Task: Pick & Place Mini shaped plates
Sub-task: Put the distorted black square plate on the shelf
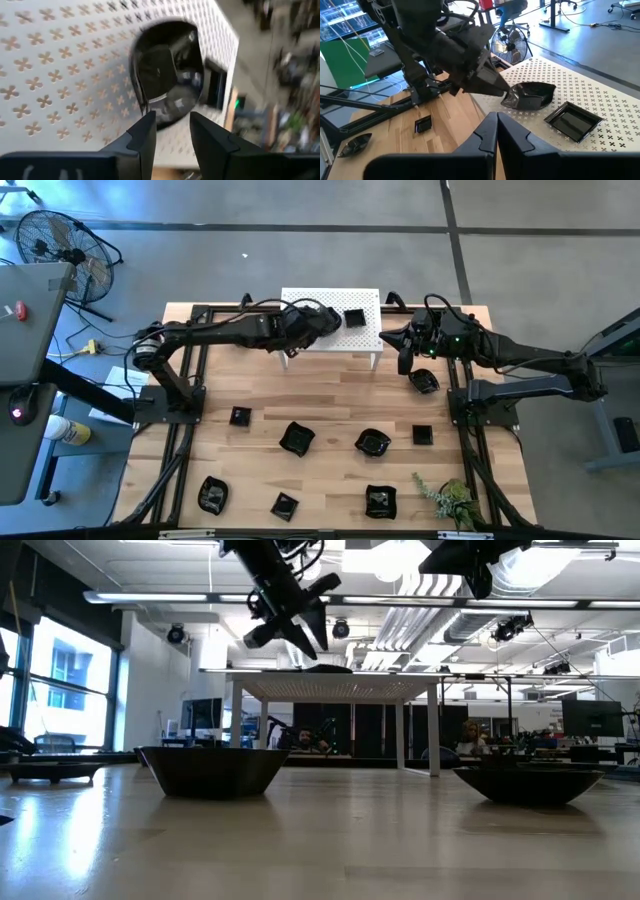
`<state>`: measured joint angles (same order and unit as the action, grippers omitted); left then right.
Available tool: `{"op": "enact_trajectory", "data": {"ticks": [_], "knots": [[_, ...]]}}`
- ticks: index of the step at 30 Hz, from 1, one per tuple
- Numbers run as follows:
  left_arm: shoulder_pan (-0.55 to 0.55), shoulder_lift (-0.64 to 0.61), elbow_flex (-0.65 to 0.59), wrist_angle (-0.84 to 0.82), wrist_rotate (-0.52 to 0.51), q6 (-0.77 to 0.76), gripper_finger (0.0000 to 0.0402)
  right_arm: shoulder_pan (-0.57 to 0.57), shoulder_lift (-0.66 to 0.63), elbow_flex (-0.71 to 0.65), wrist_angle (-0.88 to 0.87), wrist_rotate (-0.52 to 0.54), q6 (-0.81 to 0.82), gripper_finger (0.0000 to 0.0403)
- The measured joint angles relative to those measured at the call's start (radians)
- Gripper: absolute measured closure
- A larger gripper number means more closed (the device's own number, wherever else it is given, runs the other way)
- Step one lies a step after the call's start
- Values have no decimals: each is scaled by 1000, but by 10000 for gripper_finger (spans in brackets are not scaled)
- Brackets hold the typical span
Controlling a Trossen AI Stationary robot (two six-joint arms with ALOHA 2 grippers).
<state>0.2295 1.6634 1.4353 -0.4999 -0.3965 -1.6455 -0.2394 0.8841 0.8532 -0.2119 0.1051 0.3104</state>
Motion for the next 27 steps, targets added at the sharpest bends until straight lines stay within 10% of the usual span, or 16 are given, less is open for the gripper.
{"op": "enact_trajectory", "data": {"ticks": [14, 27], "knots": [[102, -221, 0, -215, 209, 672, 300, 0, 0, 0, 0, 16, -5, 397], [496, -314, -32, -437, 499, 1321, 395, 0, 0, 0, 0, 249, 63, 400]]}}
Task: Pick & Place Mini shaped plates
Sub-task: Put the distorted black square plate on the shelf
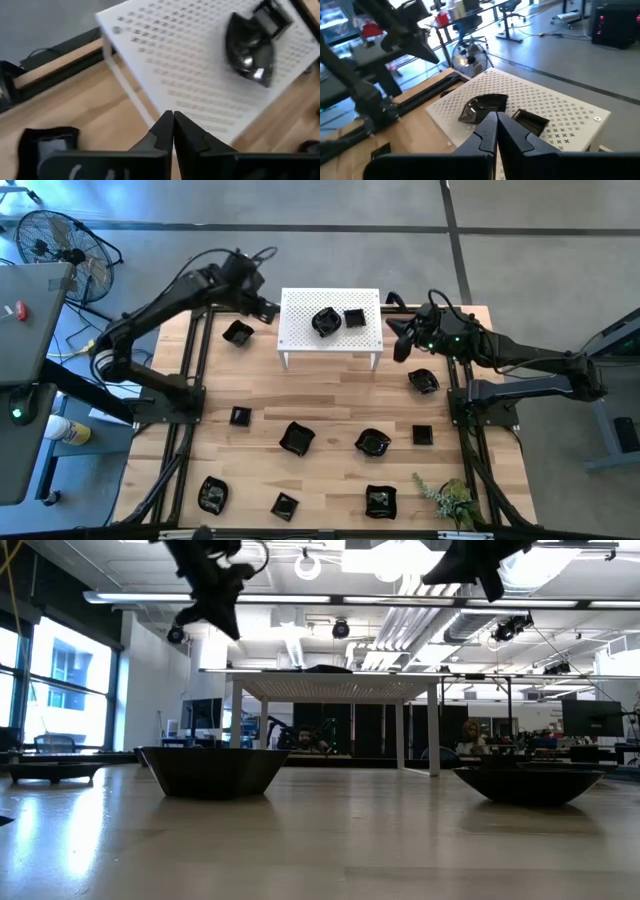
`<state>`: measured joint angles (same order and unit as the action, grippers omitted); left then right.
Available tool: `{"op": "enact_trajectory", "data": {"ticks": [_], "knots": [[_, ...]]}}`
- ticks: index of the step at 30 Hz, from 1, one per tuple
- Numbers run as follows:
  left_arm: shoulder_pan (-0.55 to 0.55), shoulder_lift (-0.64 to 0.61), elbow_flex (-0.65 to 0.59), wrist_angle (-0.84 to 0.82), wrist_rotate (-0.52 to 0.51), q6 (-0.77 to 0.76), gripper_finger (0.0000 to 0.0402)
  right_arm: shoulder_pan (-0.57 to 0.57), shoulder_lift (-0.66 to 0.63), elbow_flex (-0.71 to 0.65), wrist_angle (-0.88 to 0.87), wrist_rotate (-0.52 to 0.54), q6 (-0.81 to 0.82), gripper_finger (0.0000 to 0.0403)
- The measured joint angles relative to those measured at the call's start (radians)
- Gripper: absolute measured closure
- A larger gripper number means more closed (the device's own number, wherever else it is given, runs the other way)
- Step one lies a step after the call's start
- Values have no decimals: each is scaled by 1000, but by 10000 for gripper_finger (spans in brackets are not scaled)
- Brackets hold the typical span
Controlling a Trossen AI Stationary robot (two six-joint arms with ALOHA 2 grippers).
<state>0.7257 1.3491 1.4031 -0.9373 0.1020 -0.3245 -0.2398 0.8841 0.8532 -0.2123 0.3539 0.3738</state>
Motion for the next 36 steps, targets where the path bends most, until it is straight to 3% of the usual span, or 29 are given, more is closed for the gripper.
{"op": "enact_trajectory", "data": {"ticks": [5, 14, 24, 31, 36], "knots": [[159, 0, -86, 42, 122, 133, 400, 0, 0, 0, 0, 33, 19, 400], [369, 0, -282, 132, 214, 292, 401, 0, 1, 0, 0, 67, 48, 400], [387, 3, -355, 186, 111, 377, 401, -9, 2, 0, 0, 59, 41, 401], [419, 82, -355, 207, 263, 373, 401, -10, 7, 0, 0, 85, 11, 399], [478, 123, -355, 243, 252, 371, 400, -9, 7, 0, 1, 75, 4, 400]]}}
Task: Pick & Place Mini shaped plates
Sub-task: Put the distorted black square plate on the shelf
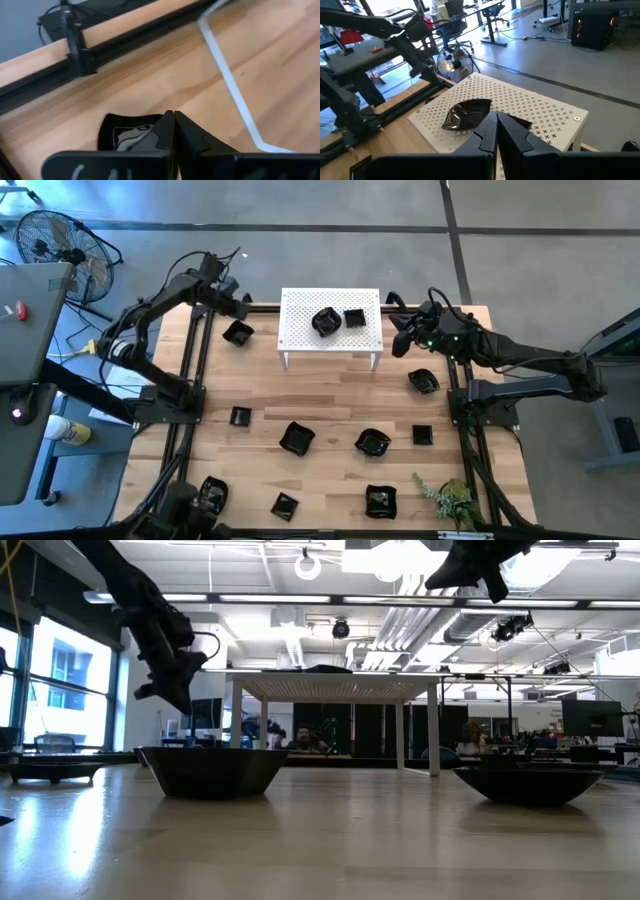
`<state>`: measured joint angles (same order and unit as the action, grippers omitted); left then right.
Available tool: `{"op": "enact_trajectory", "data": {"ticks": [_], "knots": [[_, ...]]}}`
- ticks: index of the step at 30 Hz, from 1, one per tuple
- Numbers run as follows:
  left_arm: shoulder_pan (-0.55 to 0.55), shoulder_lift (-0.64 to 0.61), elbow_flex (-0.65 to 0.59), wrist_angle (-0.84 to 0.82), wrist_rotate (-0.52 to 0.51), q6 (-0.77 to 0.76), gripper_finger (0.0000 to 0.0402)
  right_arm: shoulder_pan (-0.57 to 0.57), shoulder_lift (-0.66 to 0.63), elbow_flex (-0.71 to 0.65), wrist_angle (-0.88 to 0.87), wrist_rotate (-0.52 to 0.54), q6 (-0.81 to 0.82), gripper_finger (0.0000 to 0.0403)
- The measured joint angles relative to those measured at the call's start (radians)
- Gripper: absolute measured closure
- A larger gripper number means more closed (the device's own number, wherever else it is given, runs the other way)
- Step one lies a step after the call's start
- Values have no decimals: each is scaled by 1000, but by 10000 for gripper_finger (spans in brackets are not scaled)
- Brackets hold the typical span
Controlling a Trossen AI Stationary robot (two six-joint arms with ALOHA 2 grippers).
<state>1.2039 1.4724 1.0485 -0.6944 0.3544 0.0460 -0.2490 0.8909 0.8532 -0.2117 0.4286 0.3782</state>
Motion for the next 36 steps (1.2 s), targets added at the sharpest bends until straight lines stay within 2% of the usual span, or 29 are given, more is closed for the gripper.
{"op": "enact_trajectory", "data": {"ticks": [5, 12, 16, 23, 36], "knots": [[0, 14, 0, -32, -55, -1, 372, 0, 0, 0, 0, 7, 6, 397], [0, 20, 0, -55, -84, -25, 288, 0, 0, 0, 0, 7, 6, 400], [1, 71, 0, -58, -77, -45, 255, 0, 0, 0, 0, 6, 18, 397], [-6, 125, 0, -52, -77, 58, 246, 0, 0, 0, 1, -13, 33, 401], [-20, 130, 0, -7, -88, 62, 246, 1, 0, 0, 1, -24, 52, 401]]}}
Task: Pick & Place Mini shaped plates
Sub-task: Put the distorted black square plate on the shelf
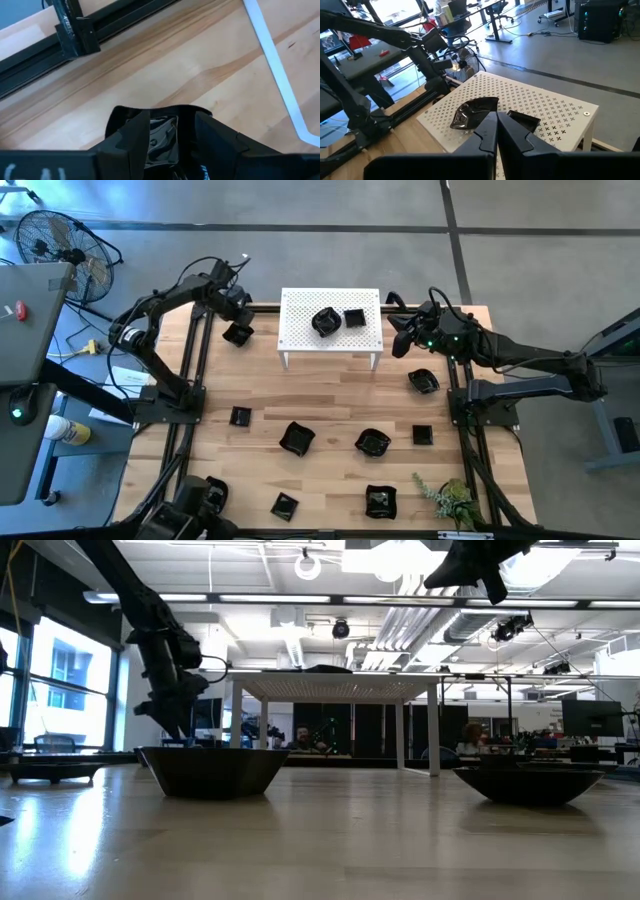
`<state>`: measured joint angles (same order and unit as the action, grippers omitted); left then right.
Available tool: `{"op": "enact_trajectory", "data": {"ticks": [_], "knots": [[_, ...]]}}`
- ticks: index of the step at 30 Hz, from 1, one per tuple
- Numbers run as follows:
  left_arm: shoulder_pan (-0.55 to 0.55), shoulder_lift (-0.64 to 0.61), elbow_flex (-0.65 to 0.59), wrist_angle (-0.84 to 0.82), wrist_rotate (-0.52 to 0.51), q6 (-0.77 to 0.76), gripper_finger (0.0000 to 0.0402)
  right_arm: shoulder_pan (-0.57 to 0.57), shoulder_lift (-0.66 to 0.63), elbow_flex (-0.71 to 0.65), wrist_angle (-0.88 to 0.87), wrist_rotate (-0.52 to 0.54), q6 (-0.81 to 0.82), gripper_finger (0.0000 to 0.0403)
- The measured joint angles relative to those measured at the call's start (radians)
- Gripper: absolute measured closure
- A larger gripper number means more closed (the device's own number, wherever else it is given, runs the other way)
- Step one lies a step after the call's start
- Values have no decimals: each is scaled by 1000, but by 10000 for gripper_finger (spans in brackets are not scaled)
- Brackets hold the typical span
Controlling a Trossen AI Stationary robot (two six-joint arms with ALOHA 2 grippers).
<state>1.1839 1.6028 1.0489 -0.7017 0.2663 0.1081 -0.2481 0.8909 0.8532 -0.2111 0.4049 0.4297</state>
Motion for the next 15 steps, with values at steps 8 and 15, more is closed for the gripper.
{"op": "enact_trajectory", "data": {"ticks": [8, 15], "knots": [[0, 0, 0, 0, -70, -16, 246, 0, 0, 0, 0, 0, 0, 398], [0, 0, 0, -5, -75, -84, 246, 0, 0, 0, 0, 0, -2, 399]]}}
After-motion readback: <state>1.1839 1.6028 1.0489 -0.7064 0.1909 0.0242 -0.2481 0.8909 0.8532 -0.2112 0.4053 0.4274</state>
